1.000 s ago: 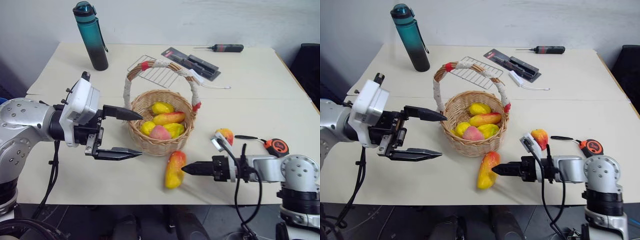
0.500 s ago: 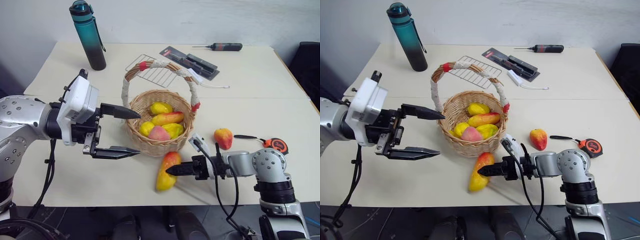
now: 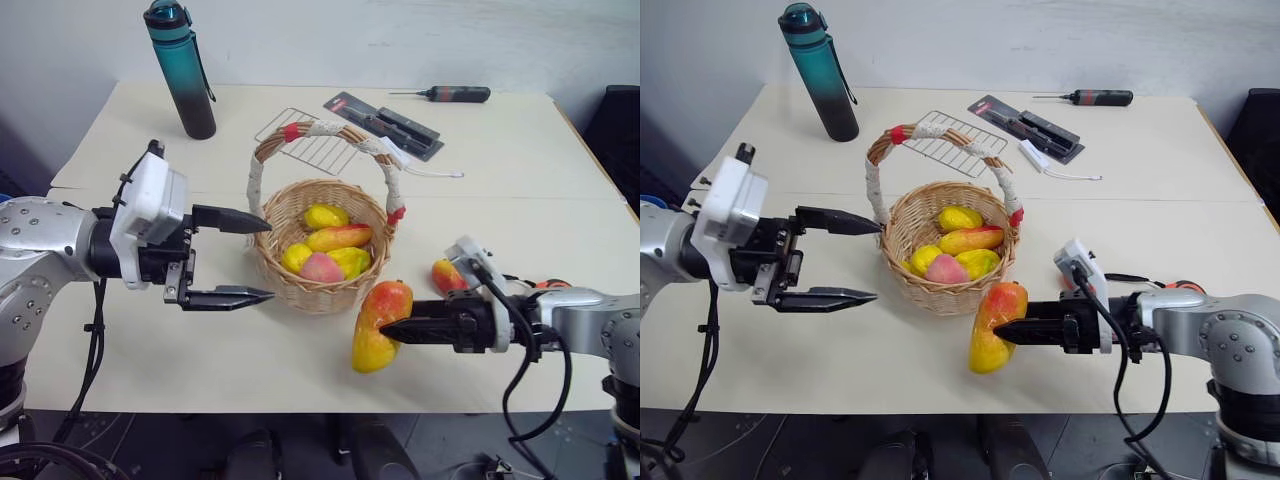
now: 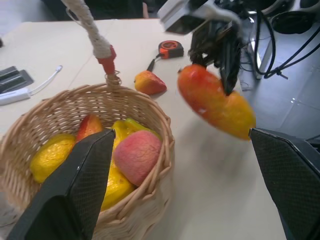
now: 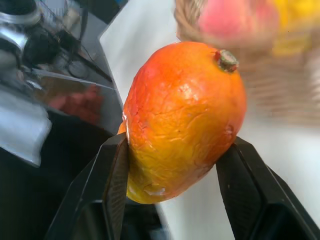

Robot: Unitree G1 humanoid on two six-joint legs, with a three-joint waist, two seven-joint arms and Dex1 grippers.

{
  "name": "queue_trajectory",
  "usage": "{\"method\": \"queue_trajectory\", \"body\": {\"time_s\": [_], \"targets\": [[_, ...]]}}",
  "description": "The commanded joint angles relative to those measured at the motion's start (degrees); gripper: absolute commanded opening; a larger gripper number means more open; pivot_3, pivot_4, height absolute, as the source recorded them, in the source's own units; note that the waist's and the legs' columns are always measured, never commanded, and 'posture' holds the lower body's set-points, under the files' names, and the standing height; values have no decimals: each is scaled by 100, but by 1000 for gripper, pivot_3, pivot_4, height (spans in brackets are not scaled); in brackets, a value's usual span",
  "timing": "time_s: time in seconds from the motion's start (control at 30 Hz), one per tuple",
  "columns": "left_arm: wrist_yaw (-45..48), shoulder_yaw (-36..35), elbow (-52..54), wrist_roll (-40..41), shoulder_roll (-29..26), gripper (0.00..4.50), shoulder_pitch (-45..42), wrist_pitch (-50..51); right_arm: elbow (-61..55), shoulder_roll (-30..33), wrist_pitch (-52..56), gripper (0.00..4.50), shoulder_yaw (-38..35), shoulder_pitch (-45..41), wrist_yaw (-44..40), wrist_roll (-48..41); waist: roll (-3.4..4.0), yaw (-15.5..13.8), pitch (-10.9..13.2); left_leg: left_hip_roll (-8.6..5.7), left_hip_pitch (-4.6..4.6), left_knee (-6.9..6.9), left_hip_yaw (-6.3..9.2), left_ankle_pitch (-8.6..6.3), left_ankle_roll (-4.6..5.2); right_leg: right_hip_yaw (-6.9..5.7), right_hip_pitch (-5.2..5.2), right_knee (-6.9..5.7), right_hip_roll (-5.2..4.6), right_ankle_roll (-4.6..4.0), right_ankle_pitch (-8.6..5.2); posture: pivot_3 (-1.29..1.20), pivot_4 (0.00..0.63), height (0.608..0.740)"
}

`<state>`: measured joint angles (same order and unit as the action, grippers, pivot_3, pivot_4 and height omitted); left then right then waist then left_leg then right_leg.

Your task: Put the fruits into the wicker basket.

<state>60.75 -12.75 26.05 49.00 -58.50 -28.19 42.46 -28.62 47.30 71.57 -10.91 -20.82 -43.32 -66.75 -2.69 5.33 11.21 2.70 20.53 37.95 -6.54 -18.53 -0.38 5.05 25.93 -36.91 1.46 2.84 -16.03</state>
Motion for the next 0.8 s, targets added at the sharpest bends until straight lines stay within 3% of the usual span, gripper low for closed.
{"method": "queue_trajectory", "body": {"time_s": [0.03, 0.23, 0.4, 0.47, 0.53, 0.73, 0.8], "targets": [[-12, -205, -64, -62, -38, 4500, 70, -112, 96, -26, -657, 2118, -202, -679, -433, -53, 1, 8, 1, 0, 0, 1, -4, 0, 0, 3, 0, 1, 0, 0, 0, 0, 150, 740], [-29, -261, 38, -59, -34, 4500, 188, -163, 327, -664, -1449, 2118, 260, -2009, 102, 660, 0, 31, 0, 5, -1, 6, -2, 1, -2, 0, 5, -8, 1, -10, -1, 0, 150, 740], [-122, -172, -80, -157, 37, 4500, -11, -288, 489, -865, -2778, 2118, 1469, -2341, 342, 2721, 1, -2, 0, -2, 49, 14, -10, 14, -26, 4, 61, -22, -10, -11, -1, 0, 150, 740], [-143, -125, -61, -167, 63, 4500, -28, -311, 605, -730, -3890, 2118, 2034, -2177, 278, 3917, 1, -28, 0, -1, 64, 17, -11, 15, -28, 2, 77, -28, -10, -10, 0, 0, 150, 740], [-130, -98, -35, -196, 74, 4500, -18, -344, 715, -766, -4484, 2118, 2158, -2038, 192, 4386, 1, -51, 0, 0, 69, 11, -11, 13, -29, 0, 83, -23, -9, -11, -1, 0, 150, 740], [-19, -6, -189, -319, 104, 4500, -74, -466, 658, -727, -4690, 4122, 1910, -1704, -70, 4510, 1, -72, 0, 3, 81, 12, -20, 5, -29, -2, 97, -20, -11, -12, -4, 0, 150, 740], [28, 110, -281, -393, 141, 4500, -174, -549, 582, -687, -4586, 4467, 1733, -1643, -55, 4453, 0, -70, 0, 3, 77, 20, -22, 6, -30, -1, 96, -31, -11, -12, -4, 0, 150, 740]]}}
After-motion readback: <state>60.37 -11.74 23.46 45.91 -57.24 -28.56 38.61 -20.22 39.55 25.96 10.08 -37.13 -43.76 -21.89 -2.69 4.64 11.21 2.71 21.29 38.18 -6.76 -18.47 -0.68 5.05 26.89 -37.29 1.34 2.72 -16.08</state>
